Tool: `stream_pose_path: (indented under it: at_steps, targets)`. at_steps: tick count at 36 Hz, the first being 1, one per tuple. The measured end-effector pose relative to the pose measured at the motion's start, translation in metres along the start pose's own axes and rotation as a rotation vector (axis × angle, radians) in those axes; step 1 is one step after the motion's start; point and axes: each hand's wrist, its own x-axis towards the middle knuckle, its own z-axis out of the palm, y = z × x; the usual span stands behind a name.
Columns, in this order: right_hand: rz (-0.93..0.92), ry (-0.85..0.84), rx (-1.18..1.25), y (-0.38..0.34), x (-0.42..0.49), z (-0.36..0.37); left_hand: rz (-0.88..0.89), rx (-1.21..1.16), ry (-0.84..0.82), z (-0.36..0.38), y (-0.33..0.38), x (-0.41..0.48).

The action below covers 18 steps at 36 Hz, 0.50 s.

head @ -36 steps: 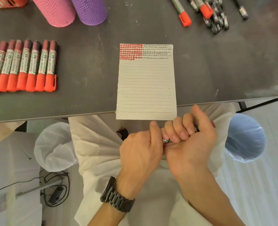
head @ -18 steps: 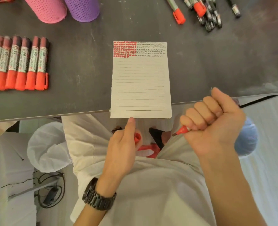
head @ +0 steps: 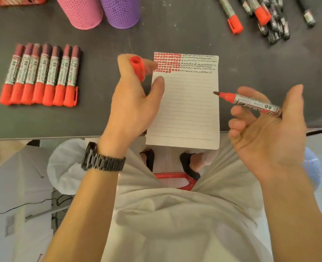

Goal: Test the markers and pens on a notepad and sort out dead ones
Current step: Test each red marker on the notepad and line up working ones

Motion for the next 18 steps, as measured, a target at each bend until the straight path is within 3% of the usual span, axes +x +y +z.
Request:
stream_pose_path:
  at_steps: [7,14,18]
  targets:
    - [-0.117,0.062,-0.243,-0.003,0.038,0.030,0.055,0.439,-0.200,0.016,-0.028,0.034]
    - [-0.245,-0.022,-0.529,-0.003,0.082,0.060,0.093,0.442,-0.123,0.020,-0.027,0.005]
    - [-0.398,0.032,-0.707,0.006,0.102,0.067,0.078,0.420,-0.112,0.018,-0.028,0.004]
